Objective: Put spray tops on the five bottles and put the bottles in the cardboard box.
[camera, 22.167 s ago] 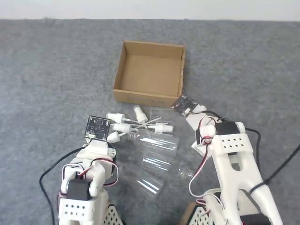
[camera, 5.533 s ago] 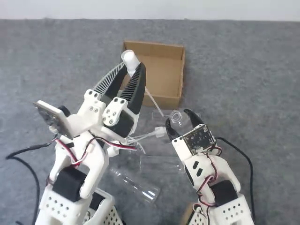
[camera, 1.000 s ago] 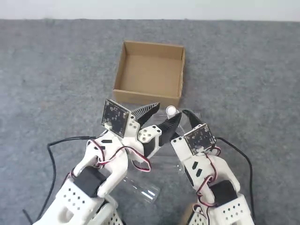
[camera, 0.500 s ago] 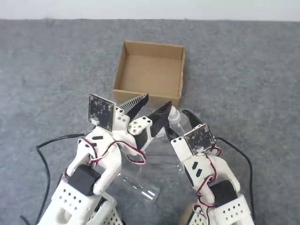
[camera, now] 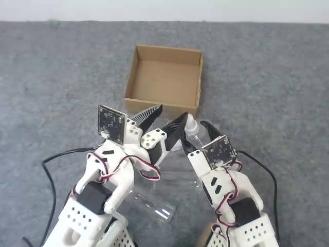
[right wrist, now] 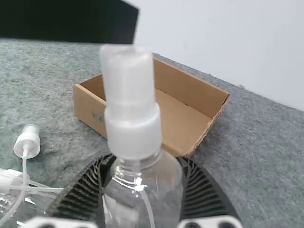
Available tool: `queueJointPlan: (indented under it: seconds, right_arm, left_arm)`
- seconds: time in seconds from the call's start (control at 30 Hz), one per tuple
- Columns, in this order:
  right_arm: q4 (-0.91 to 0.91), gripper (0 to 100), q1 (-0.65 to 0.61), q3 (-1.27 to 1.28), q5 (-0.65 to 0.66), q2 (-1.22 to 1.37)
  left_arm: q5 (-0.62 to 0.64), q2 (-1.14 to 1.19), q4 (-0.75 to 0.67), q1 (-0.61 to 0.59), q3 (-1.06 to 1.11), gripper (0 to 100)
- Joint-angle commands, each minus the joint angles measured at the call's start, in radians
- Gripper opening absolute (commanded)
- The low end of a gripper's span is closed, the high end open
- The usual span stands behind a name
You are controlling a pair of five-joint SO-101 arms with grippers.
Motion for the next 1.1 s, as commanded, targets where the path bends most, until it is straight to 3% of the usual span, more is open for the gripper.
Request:
queueJointPlan:
  seconds: [0.0,1.07]
  right_arm:
    - [-0.016,0.7,0.041,0.000,-0.011,-0.018]
    - [-0.012,0.7,0.045,0.003,-0.011,-0.019]
  left_arm:
    - [0.009,-0.006,-0.037,-0.002,0.002,21]
    - [0.008,-0.017,-0.018,-0.009,-0.077,18]
